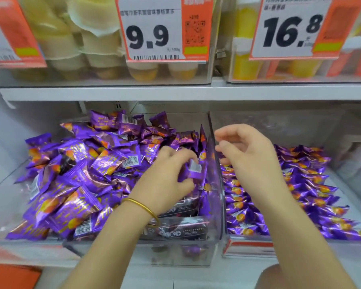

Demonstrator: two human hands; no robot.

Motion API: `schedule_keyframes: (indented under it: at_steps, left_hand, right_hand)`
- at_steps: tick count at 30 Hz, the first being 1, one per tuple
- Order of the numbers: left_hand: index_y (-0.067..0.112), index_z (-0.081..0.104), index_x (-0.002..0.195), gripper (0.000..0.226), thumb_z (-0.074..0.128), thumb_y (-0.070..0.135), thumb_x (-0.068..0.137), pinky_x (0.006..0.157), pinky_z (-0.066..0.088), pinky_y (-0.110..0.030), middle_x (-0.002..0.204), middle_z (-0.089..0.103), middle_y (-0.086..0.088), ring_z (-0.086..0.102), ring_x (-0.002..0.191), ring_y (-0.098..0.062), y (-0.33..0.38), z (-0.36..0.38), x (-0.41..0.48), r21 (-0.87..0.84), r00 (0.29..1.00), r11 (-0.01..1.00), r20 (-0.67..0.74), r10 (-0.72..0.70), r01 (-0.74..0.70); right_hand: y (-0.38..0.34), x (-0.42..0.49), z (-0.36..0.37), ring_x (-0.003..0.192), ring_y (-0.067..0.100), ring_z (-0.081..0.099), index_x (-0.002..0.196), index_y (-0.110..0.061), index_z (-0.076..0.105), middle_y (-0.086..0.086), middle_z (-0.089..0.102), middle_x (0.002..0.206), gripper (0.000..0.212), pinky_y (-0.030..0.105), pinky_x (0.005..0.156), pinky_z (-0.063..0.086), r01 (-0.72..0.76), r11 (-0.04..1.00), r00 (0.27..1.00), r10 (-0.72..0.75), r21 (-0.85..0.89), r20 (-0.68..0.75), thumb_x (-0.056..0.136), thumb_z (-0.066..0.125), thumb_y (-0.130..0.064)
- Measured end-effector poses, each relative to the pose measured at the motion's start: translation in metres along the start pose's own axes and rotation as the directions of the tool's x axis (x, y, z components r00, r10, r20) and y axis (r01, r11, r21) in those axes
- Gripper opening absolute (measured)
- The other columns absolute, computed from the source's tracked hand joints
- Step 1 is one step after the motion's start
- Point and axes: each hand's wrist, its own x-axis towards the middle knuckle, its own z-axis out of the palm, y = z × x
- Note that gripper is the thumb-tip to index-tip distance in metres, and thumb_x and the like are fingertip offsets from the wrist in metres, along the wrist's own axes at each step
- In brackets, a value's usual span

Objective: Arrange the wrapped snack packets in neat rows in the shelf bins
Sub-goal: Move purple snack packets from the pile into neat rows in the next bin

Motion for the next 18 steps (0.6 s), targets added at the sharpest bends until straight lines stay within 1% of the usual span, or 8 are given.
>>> schedule_keyframes:
  at_steps: [1,2,4,6,8,11,15,18]
  left_hand:
    - [0.033,0.053,0.102,0.035,0.062,0.011,0.077,0.079,0.036,-0.009,0.101,0.045,0.000,0.047,0.087,-0.008,0.000,-0.007,-0.001,-0.056,0.999,0.998,-0.044,0.003,-0.006]
    - [0.034,0.052,0.098,0.036,0.061,0.006,0.078,0.075,0.036,-0.009,0.101,0.049,-0.001,0.048,0.085,-0.008,0.000,-0.013,-0.002,-0.114,0.996,0.993,-0.086,-0.002,-0.008]
    - [0.031,0.056,0.095,0.035,0.060,0.000,0.080,0.065,0.040,-0.018,0.096,0.057,-0.001,0.053,0.074,-0.008,0.003,-0.023,-0.004,-0.301,0.988,0.954,-0.148,-0.038,-0.009]
    - [0.030,0.059,0.093,0.037,0.060,-0.005,0.081,0.057,0.049,-0.028,0.090,0.063,-0.002,0.057,0.064,-0.011,0.007,-0.029,-0.006,-0.543,0.983,0.840,-0.161,-0.087,-0.015]
    - [0.034,0.063,0.090,0.040,0.063,-0.005,0.081,0.057,0.053,-0.029,0.089,0.067,-0.003,0.060,0.068,-0.016,0.011,-0.031,-0.007,-0.725,0.984,0.689,-0.125,-0.125,-0.004]
    - [0.037,0.066,0.088,0.040,0.066,-0.002,0.080,0.061,0.053,-0.025,0.091,0.070,-0.003,0.064,0.076,-0.015,0.013,-0.029,-0.008,-0.836,0.987,0.548,-0.066,-0.148,0.026]
    - [0.020,0.060,0.111,0.037,0.063,0.002,0.080,0.063,0.055,-0.025,0.100,0.069,-0.009,0.063,0.080,-0.016,0.012,-0.027,-0.008,-0.859,0.990,0.507,-0.001,-0.143,0.072]
    - [0.022,0.057,0.119,0.047,0.062,0.017,0.073,0.062,0.053,-0.025,0.101,0.069,-0.004,0.063,0.077,-0.012,0.013,-0.027,-0.008,-0.888,0.990,0.446,0.057,-0.132,0.111]
  right_hand:
    - [0.000,0.000,-0.001,0.083,0.008,0.065,0.086,-0.029,0.064,-0.012,0.067,0.090,0.029,0.037,0.082,0.055,0.009,1.000,1.000,-0.009,-0.003,0.008,0.088,0.054,-0.001]
    - [-0.001,0.000,-0.003,0.084,0.007,0.065,0.086,-0.030,0.064,-0.012,0.067,0.090,0.032,0.032,0.082,0.055,0.026,1.000,0.999,-0.026,-0.005,0.019,0.087,0.054,0.001]
    - [-0.005,-0.002,-0.005,0.088,0.000,0.062,0.089,-0.032,0.065,-0.014,0.066,0.095,0.037,0.017,0.082,0.050,0.081,0.997,0.994,-0.079,-0.014,0.078,0.085,0.054,0.004]
    - [-0.010,-0.006,-0.005,0.102,-0.005,0.057,0.102,-0.033,0.065,-0.018,0.062,0.107,0.040,0.009,0.089,0.042,0.178,0.983,0.969,-0.167,-0.046,0.181,0.079,0.057,-0.001]
    - [-0.015,-0.008,-0.002,0.116,-0.009,0.046,0.114,-0.036,0.061,-0.022,0.054,0.120,0.051,0.003,0.095,0.030,0.305,0.948,0.920,-0.269,-0.092,0.284,0.070,0.057,-0.009]
    - [-0.015,-0.009,0.001,0.121,-0.015,0.036,0.118,-0.038,0.056,-0.016,0.047,0.128,0.058,-0.002,0.095,0.022,0.404,0.905,0.868,-0.334,-0.133,0.367,0.068,0.058,-0.008]
    - [-0.013,-0.004,0.003,0.113,-0.017,0.039,0.113,-0.032,0.058,-0.020,0.045,0.120,0.053,0.000,0.092,0.028,0.399,0.904,0.876,-0.326,-0.154,0.357,0.072,0.067,0.001]
    - [-0.013,-0.002,0.006,0.102,-0.001,0.054,0.100,-0.032,0.060,-0.019,0.050,0.106,0.046,0.019,0.091,0.045,0.316,0.938,0.927,-0.273,-0.145,0.257,0.069,0.073,0.000]
